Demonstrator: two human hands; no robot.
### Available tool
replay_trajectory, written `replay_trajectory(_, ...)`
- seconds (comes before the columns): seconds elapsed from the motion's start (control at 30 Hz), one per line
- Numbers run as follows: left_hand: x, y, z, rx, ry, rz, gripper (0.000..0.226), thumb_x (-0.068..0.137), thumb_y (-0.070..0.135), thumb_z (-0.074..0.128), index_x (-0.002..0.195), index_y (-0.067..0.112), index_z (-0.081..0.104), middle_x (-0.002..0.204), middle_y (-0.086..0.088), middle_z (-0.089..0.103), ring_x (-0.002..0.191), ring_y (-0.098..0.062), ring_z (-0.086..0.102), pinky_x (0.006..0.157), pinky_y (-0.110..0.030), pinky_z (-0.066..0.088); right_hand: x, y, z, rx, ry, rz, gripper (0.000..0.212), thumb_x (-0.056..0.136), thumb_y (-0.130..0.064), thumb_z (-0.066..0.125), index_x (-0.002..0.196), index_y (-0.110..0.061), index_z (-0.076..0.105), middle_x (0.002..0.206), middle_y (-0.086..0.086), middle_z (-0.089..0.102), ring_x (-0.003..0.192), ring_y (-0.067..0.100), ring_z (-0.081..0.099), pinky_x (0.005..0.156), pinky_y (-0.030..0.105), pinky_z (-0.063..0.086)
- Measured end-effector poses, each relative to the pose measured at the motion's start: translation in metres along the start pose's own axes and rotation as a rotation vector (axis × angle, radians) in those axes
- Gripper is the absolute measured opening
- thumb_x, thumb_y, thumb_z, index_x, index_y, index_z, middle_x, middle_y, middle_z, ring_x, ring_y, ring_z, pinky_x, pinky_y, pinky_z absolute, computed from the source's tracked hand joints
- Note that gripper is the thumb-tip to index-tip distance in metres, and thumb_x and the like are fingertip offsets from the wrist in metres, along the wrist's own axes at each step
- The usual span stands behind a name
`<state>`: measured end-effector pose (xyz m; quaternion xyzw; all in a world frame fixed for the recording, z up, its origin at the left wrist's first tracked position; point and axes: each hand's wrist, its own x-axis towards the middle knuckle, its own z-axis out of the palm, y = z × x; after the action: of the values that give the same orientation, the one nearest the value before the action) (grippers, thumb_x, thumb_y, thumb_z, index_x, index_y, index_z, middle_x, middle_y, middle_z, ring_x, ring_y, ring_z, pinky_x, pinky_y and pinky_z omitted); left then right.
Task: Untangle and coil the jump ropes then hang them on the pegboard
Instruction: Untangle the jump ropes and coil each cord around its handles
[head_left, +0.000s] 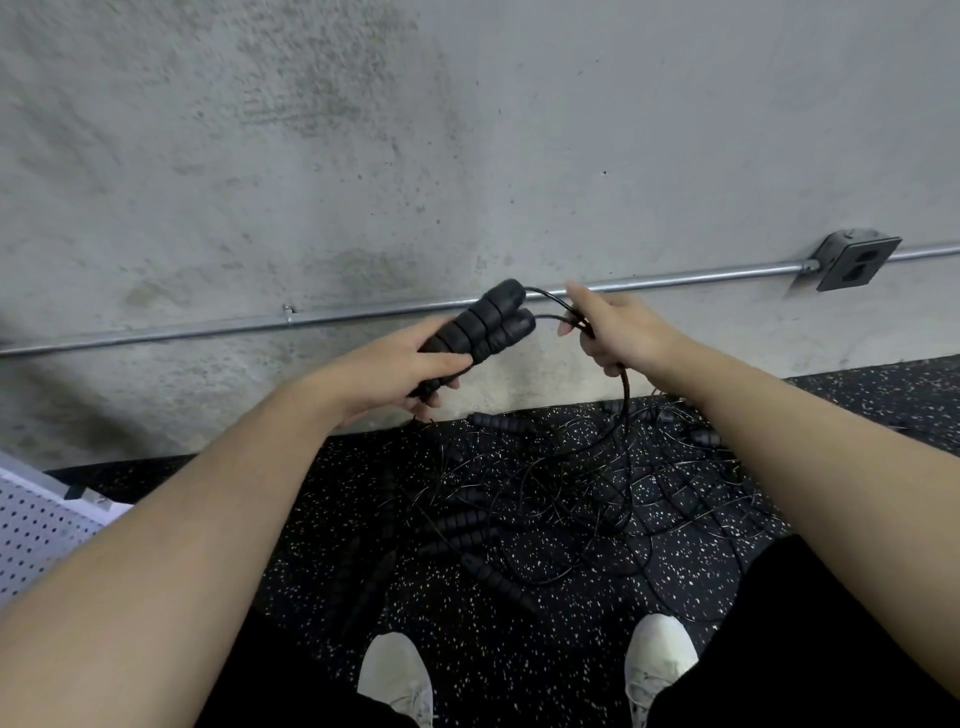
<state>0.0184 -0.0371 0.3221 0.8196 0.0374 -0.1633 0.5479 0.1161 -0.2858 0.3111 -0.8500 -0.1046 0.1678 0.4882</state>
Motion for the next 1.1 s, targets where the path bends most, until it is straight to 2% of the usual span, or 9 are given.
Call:
replay_trajectory(0.23, 0.023, -0.001, 0.008, -0.24, 0.365, 0.052, 0.026, 0.103, 0.029, 0.058, 0.127, 0.036, 0.049, 0.096, -0.006, 0.06, 0.069, -0.013, 0.05, 0.053, -0.025, 0.043, 0.002, -0.004, 0.012, 0.041, 0.025, -0.078, 0.039, 0.106, -0.042, 0.034, 0.094, -0.018, 0.062, 0.057, -0.004, 0.049, 0.054, 0.017, 0.056, 0.085, 0.049, 0.059)
replay_trajectory(0.3, 0.033, 0.007, 0.012, -0.431, 0.437, 0.051, 0.024, 0.104, 0.029, 0.057, 0.127, 0.028, 0.049, 0.093, -0.007, 0.057, 0.065, -0.012, 0.048, 0.05, -0.024, 0.041, -0.001, -0.011, 0.02, 0.032, -0.032, -0.114, 0.035, 0.107, -0.04, 0.034, 0.099, -0.02, 0.062, 0.056, -0.006, 0.049, 0.052, 0.017, 0.054, 0.08, 0.048, 0.061)
replay_trajectory(0.4, 0.046, 0.022, 0.017, -0.715, 0.515, 0.018, 0.015, 0.103, 0.029, 0.059, 0.114, 0.025, 0.05, 0.091, -0.007, 0.054, 0.058, -0.012, 0.046, 0.047, -0.022, 0.038, -0.01, -0.022, 0.034, -0.066, -0.137, -0.178, 0.031, 0.108, -0.036, 0.034, 0.095, -0.024, 0.06, 0.061, -0.003, 0.047, 0.05, 0.013, 0.044, 0.054, 0.033, 0.049)
replay_trajectory(0.5, 0.053, 0.026, 0.022, -0.849, 0.487, 0.012, 0.03, 0.095, 0.034, 0.072, 0.113, 0.019, 0.054, 0.078, -0.003, 0.052, 0.052, -0.01, 0.043, 0.044, -0.02, 0.034, -0.016, -0.035, 0.04, -0.19, -0.144, -0.264, 0.032, 0.108, -0.036, 0.036, 0.089, -0.022, 0.058, 0.061, -0.005, 0.048, 0.046, 0.002, 0.043, 0.055, 0.024, 0.035)
replay_trajectory(0.63, 0.059, 0.027, 0.029, -0.81, 0.434, 0.033, 0.039, 0.082, 0.027, 0.085, 0.11, 0.017, 0.059, 0.071, 0.001, 0.051, 0.05, -0.01, 0.042, 0.047, -0.025, 0.038, -0.025, -0.045, 0.043, -0.225, -0.155, -0.339, 0.033, 0.109, -0.028, 0.04, 0.081, -0.018, 0.055, 0.049, -0.024, 0.053, 0.051, -0.01, 0.049, 0.056, 0.012, 0.036)
replay_trajectory(0.73, 0.061, 0.029, 0.036, -0.754, 0.403, 0.048, 0.017, 0.09, 0.011, 0.073, 0.095, 0.008, 0.057, 0.068, -0.003, 0.05, 0.046, -0.015, 0.046, 0.043, -0.027, 0.042, -0.033, -0.047, 0.042, -0.215, -0.204, -0.359, 0.028, 0.109, -0.018, 0.041, 0.087, -0.008, 0.055, 0.047, -0.032, 0.049, 0.054, -0.013, 0.05, 0.059, 0.005, 0.038)
replay_trajectory(0.83, 0.06, 0.03, 0.038, -0.79, 0.368, 0.037, 0.019, 0.095, 0.01, 0.061, 0.077, 0.01, 0.056, 0.067, -0.002, 0.051, 0.052, -0.016, 0.048, 0.046, -0.029, 0.044, -0.038, -0.046, 0.038, -0.248, -0.221, -0.366, 0.025, 0.109, -0.018, 0.042, 0.091, -0.007, 0.056, 0.049, -0.027, 0.052, 0.054, -0.013, 0.05, 0.06, 0.005, 0.038)
replay_trajectory(1.0, 0.051, 0.03, 0.044, -0.574, 0.395, 0.042, 0.027, 0.098, 0.031, 0.061, 0.08, 0.011, 0.064, 0.063, 0.0, 0.052, 0.046, -0.013, 0.049, 0.042, -0.022, 0.041, -0.044, -0.046, 0.041, -0.271, -0.204, -0.434, 0.025, 0.108, -0.019, 0.045, 0.094, -0.005, 0.06, 0.058, -0.013, 0.052, 0.056, -0.012, 0.051, 0.061, 0.006, 0.039)
replay_trajectory(1.1, 0.046, 0.032, 0.039, -0.608, 0.376, 0.084, 0.029, 0.099, 0.034, 0.061, 0.09, 0.008, 0.068, 0.07, 0.0, 0.063, 0.059, -0.016, 0.058, 0.055, -0.028, 0.049, -0.041, -0.042, 0.035, -0.232, -0.232, -0.384, 0.032, 0.109, -0.029, 0.043, 0.094, -0.008, 0.061, 0.054, -0.011, 0.05, 0.046, -0.001, 0.045, 0.052, 0.01, 0.037)
